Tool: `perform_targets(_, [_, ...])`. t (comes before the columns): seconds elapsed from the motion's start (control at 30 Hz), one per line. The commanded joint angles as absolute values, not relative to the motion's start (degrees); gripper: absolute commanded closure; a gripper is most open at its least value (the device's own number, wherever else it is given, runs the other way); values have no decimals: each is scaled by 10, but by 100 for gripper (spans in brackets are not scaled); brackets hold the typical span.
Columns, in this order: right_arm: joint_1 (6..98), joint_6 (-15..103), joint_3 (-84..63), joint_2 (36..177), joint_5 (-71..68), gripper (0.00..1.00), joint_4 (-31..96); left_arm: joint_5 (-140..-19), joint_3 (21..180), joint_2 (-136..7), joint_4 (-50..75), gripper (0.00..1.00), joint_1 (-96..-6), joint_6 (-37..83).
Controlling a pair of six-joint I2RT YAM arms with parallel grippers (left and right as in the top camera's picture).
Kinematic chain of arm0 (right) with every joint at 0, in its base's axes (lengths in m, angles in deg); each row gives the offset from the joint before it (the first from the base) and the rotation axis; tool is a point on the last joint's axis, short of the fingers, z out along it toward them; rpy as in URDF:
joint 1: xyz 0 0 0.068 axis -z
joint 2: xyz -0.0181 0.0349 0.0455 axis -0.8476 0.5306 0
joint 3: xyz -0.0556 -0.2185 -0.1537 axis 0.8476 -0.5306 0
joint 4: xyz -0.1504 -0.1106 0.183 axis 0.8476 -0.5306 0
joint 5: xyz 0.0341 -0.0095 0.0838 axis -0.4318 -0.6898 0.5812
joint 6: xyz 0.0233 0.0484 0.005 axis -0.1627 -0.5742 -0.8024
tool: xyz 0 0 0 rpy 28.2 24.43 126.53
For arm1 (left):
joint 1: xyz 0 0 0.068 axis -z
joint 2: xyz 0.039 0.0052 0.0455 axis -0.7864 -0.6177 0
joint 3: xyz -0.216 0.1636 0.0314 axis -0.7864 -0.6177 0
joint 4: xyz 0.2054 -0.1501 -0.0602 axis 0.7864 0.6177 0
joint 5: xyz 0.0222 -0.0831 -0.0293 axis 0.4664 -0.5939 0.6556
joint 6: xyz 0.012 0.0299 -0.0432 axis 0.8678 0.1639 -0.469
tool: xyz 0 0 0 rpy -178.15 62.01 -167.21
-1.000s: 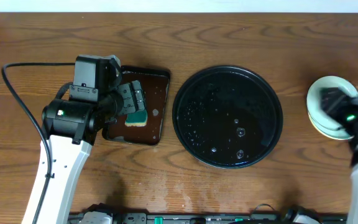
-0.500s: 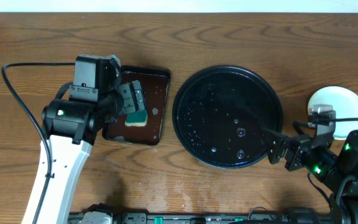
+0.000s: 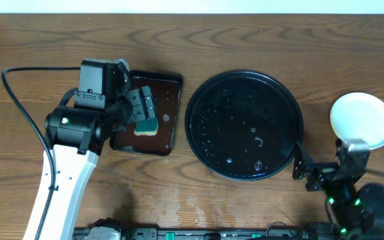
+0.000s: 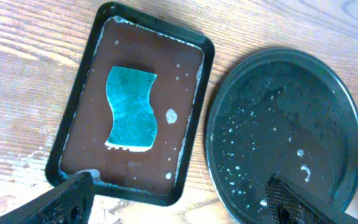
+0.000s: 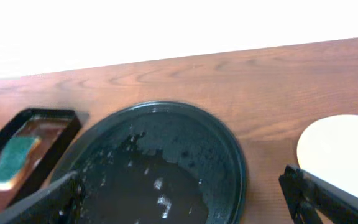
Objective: Clean dirty plates on tray and stack at the side
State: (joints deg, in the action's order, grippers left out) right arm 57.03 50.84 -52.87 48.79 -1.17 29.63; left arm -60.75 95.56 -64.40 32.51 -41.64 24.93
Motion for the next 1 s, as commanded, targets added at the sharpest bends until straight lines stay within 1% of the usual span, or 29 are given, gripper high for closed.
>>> perform_targets(0.0, [576,516,-622,409,-30,1,342,-615,965,-645,327,12,-417,250])
perform_targets(0.1, [577,516,-686,356,-26,1,379,-615,965,-645,327,12,-417,250])
perform_targets(0.23, [576,517,-742,359,-26,1,448,-615,965,-645,327,11,-417,250])
perform_targets(0.37, [576,517,-805,359,-34,1,560,-615,965,-645,327,12,-417,250])
perform_targets(0.5, [576,517,-838,359,-34,1,619,-615,965,-645,327,12,-417,250])
perform_targets(0.83, [576,516,-838,360,-34,1,616,-615,965,-645,327,12,-417,250])
perform_targets(0.97, [551,516,-838,375,-36,1,615,-615,965,-645,327,12,-417,250])
